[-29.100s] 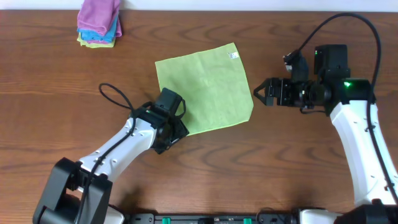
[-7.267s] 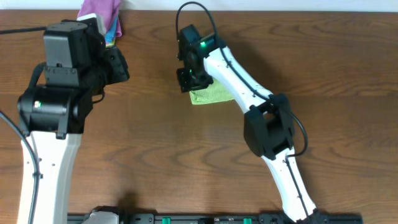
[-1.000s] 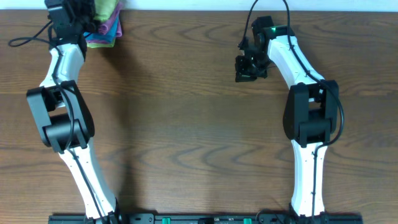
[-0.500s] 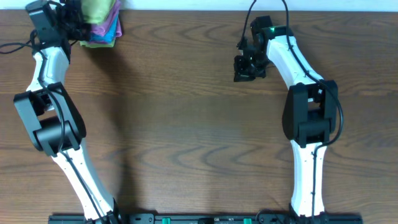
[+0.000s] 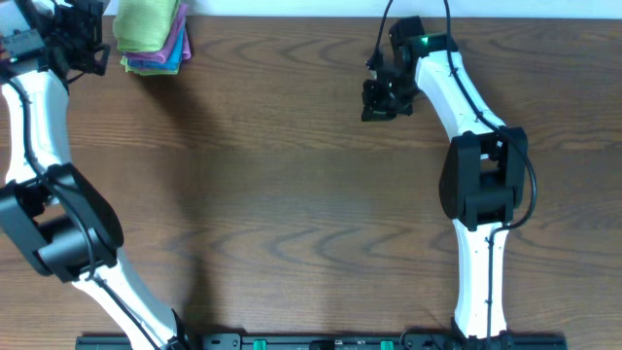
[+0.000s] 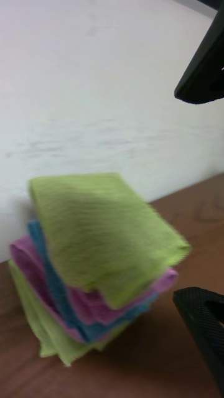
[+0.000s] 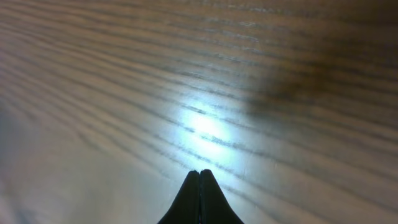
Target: Fold the cloth
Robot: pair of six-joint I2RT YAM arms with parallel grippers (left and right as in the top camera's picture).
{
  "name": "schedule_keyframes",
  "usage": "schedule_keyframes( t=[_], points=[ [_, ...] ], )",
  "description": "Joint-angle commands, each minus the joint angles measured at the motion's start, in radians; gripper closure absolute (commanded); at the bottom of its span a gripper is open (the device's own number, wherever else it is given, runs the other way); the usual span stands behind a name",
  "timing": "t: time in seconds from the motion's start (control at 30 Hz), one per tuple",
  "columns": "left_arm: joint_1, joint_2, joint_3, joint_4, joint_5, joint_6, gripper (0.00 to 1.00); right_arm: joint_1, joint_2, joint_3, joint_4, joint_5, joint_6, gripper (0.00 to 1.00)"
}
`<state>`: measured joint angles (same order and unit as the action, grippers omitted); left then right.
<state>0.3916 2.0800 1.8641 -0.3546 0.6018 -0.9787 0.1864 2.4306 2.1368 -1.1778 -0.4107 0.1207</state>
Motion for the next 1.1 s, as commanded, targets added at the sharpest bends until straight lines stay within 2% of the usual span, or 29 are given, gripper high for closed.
schedule_keyframes(
  t=[0.0,0.07,0.17,0.27,0.37,0.47,0.73,0.93,1.07],
  points=[
    [0.002,-0.067,0.009,-0.100,0.011,0.163,0.05,-0.004,0.002,0.090,-0.052,-0.016,-0.052,0.98],
    [0.002,-0.125,0.009,-0.200,-0.009,0.275,0.05,-0.015,0.000,0.174,-0.136,-0.005,-0.099,0.96],
    [0.000,-0.233,0.009,-0.359,-0.076,0.448,0.05,-0.029,-0.003,0.305,-0.268,0.031,-0.141,0.66],
    [-0.006,-0.337,0.009,-0.508,-0.164,0.604,0.05,-0.037,-0.004,0.426,-0.372,0.042,-0.164,0.53],
    [-0.009,-0.429,0.009,-0.615,-0.187,0.706,0.05,-0.038,-0.006,0.539,-0.461,0.051,-0.179,0.45],
    [-0.009,-0.506,0.009,-0.715,-0.188,0.792,0.05,-0.032,-0.034,0.612,-0.521,0.091,-0.182,0.43],
    [-0.062,-0.713,-0.011,-0.742,-0.161,0.796,0.05,0.003,-0.310,0.612,-0.520,0.186,-0.182,0.32],
    [-0.177,-0.824,-0.011,-0.759,-0.177,0.799,0.05,0.004,-0.542,0.594,-0.520,0.228,-0.177,0.24],
    [-0.262,-0.869,-0.011,-0.791,-0.250,0.800,0.05,0.004,-0.698,0.506,-0.520,0.251,-0.177,0.17]
  ],
)
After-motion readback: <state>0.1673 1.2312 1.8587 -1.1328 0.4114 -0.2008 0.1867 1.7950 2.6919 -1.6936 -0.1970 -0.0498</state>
